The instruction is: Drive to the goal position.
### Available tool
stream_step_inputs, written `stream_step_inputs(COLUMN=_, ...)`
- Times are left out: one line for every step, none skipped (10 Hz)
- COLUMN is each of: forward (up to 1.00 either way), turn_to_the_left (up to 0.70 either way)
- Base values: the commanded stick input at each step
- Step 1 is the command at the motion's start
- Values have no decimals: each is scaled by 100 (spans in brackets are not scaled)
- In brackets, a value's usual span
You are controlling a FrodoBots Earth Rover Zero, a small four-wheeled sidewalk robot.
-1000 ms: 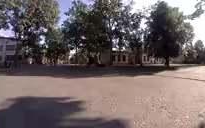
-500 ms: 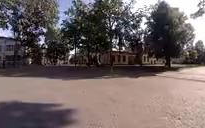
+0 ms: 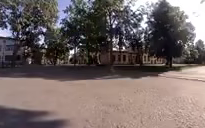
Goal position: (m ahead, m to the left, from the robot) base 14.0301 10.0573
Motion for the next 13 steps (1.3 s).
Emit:
stream_step_inputs(forward=60, turn_to_the_left=0)
stream_step_inputs(forward=60, turn_to_the_left=0)
stream_step_inputs(forward=60, turn_to_the_left=0)
stream_step_inputs(forward=60, turn_to_the_left=0)
stream_step_inputs(forward=60, turn_to_the_left=0)
stream_step_inputs(forward=60, turn_to_the_left=0)
stream_step_inputs(forward=60, turn_to_the_left=0)
stream_step_inputs(forward=60, turn_to_the_left=6)
stream_step_inputs(forward=60, turn_to_the_left=14)
stream_step_inputs(forward=60, turn_to_the_left=15)
stream_step_inputs(forward=60, turn_to_the_left=15)
stream_step_inputs(forward=60, turn_to_the_left=15)
stream_step_inputs(forward=60, turn_to_the_left=15)
